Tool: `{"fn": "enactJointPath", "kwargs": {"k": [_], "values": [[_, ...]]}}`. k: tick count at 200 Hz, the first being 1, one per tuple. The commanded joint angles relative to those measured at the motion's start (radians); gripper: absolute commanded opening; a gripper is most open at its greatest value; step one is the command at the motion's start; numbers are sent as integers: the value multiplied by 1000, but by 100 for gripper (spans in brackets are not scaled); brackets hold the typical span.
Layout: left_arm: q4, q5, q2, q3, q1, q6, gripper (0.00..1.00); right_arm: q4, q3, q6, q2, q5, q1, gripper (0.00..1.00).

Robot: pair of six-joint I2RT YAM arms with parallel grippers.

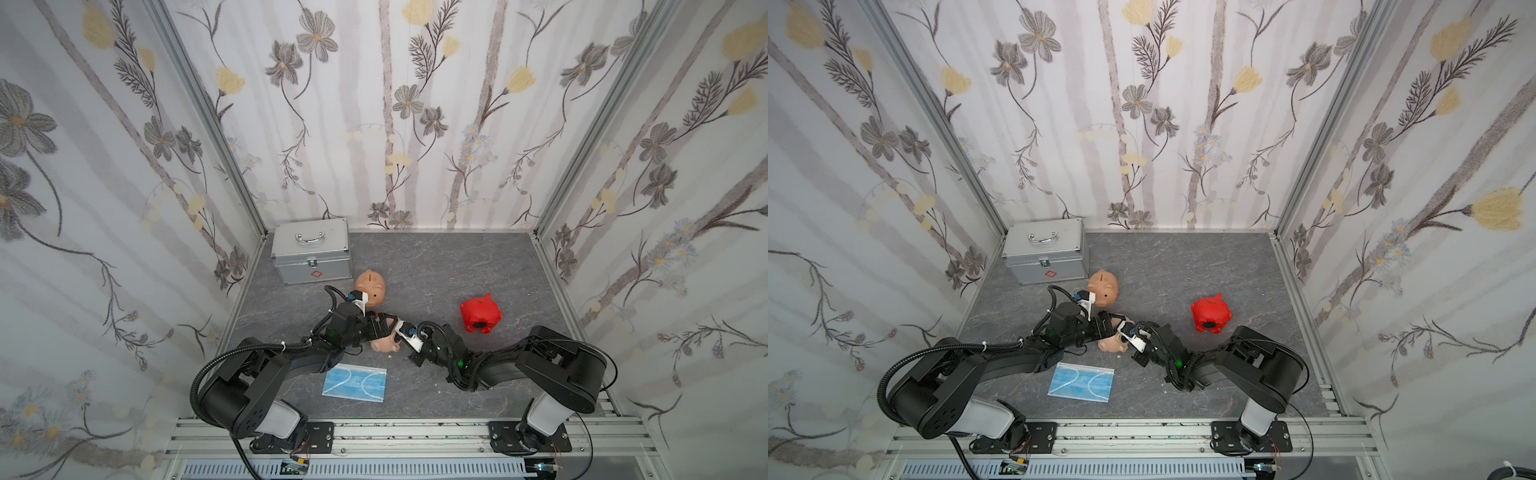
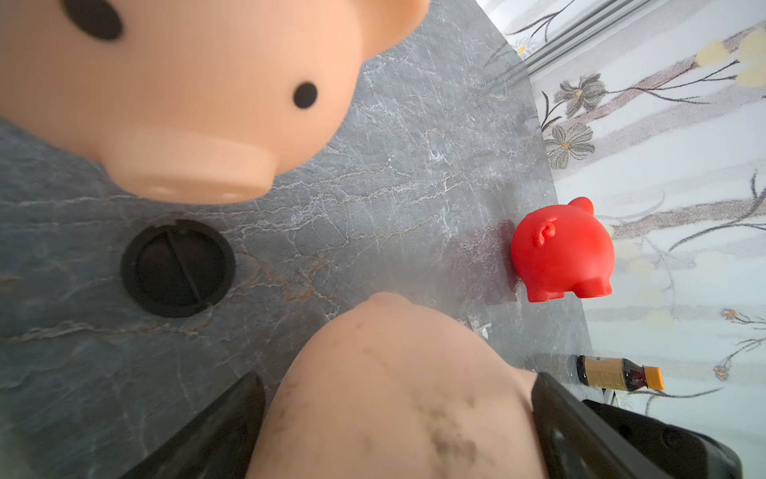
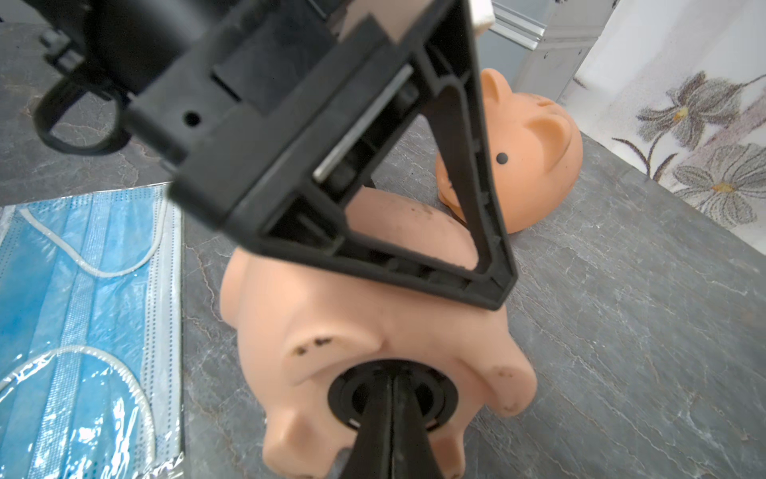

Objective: Open piggy banks
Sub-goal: Open the lid on the piggy bank.

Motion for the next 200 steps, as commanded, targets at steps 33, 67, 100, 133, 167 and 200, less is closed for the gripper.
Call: {"fn": "enactJointPath", "kwargs": {"k": [33, 67, 100, 133, 167, 200], "values": [[-147, 59, 14, 5, 7, 6, 99, 108, 3, -132, -26, 45, 16, 0], [-147, 59, 18, 3, 15, 12, 99, 85, -8, -194, -47, 59, 32, 0], [-146, 61, 17, -1, 27, 16, 99, -18, 36, -216, -55, 34, 36, 0], [-148, 62, 15, -1, 31, 19, 99, 34, 8, -188, -60, 44, 35, 0], [-149, 61, 11, -5, 32, 19, 99, 64, -20, -127, -88, 52, 33, 0], [-150, 55, 0, -12, 31, 19, 99, 81, -62, -93, -117, 63, 33, 0]]}}
